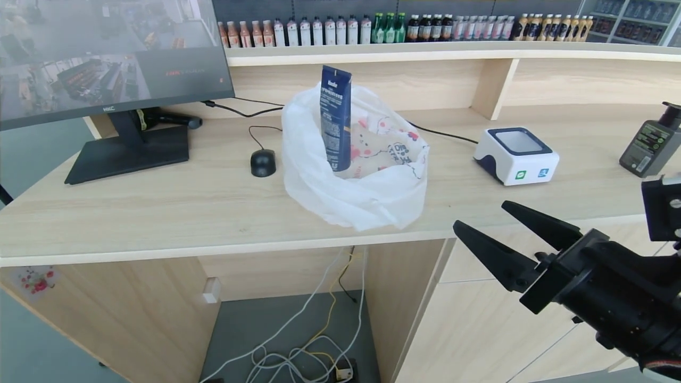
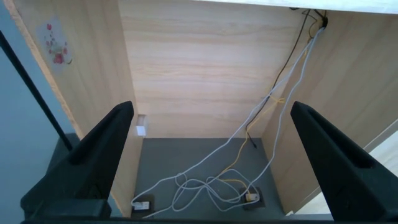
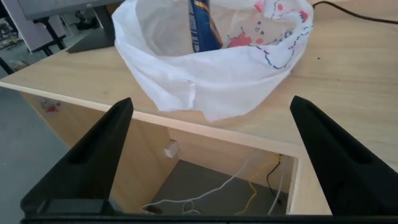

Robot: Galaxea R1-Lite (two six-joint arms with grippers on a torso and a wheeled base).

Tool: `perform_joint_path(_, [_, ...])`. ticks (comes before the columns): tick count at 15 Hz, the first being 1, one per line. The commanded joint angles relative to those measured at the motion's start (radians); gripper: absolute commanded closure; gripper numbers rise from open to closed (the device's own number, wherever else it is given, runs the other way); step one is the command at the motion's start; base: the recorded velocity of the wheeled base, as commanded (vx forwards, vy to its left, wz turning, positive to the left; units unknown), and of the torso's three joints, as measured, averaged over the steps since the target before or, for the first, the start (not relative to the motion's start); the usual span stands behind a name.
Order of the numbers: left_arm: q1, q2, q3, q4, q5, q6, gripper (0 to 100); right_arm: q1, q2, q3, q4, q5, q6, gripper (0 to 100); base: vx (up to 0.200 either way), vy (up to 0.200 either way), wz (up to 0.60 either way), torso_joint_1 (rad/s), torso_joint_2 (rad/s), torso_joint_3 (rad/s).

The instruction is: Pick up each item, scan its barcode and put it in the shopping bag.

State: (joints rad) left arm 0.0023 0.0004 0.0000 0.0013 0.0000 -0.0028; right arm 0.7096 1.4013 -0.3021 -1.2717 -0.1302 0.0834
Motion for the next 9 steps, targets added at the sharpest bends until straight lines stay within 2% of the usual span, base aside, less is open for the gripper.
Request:
perform_joint_path(1, [-0.001, 0.0, 0.0, 0.0, 0.0, 0.0, 0, 0.002, 0.022, -0.009, -0.005, 0.001, -0.001, 0, 0.0, -0.2, 0.0, -0.002, -0.01, 0.002])
perform_joint_path(9, [-0.001, 0.0, 0.0, 0.0, 0.0, -0.008, 0, 0.002, 0.062, -0.064, -0.02, 0.004, -0.001, 0, 0.0, -0.2, 0.0, 0.001, 0.0, 0.004])
